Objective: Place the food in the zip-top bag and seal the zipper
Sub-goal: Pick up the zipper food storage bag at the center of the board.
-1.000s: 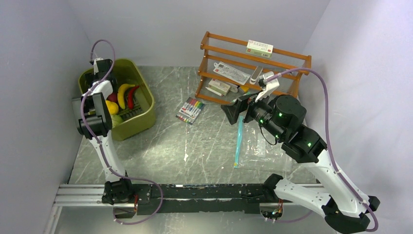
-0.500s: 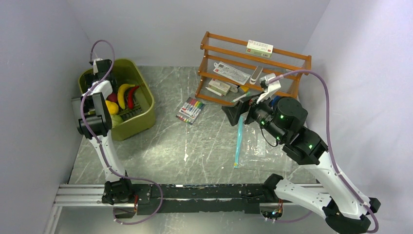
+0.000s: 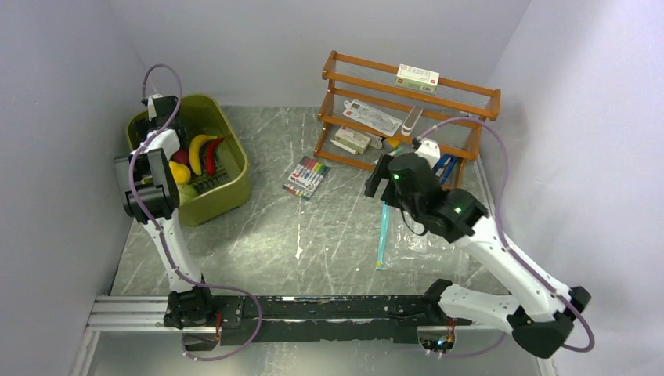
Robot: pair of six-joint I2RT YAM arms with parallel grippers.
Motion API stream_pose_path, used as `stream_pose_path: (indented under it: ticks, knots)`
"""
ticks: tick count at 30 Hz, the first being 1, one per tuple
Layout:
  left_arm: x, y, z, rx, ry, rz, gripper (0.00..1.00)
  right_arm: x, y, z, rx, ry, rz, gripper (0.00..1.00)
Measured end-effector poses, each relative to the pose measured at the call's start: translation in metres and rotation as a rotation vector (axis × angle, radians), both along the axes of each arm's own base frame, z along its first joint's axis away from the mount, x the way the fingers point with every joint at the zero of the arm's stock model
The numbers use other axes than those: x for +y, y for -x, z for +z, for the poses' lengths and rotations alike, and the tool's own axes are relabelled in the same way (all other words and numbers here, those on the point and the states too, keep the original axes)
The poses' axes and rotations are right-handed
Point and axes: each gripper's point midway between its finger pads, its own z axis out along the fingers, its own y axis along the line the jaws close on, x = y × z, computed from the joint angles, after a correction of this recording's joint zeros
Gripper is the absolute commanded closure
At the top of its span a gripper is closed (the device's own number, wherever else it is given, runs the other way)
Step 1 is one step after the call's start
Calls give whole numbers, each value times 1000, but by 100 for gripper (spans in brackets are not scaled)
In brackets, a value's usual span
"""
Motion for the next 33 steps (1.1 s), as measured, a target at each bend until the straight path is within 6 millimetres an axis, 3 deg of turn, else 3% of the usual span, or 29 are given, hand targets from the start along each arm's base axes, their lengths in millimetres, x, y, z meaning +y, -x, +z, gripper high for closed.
stream_pose_path:
  ticks: [2, 5, 13, 19, 27, 33]
  knots:
    - [-2, 0, 0, -5, 12, -1, 21, -6, 0, -31, 106, 29, -97, 35]
    - [-5, 0, 9, -23, 27, -10, 21, -13, 2, -70, 203, 78, -181, 42]
    - [-13, -2, 87, -188, 38, -35, 21, -25, 1, -157, 392, 290, -340, 57]
    - [-39, -3, 115, -256, 119, -106, 21, -35, -3, -198, 439, 424, -408, 61]
    - [-90, 11, 171, -352, 271, -276, 24, -44, -12, -228, 432, 535, -462, 63]
    - [-128, 37, 231, -468, 342, -435, 24, -59, -8, -250, 453, 631, -503, 100]
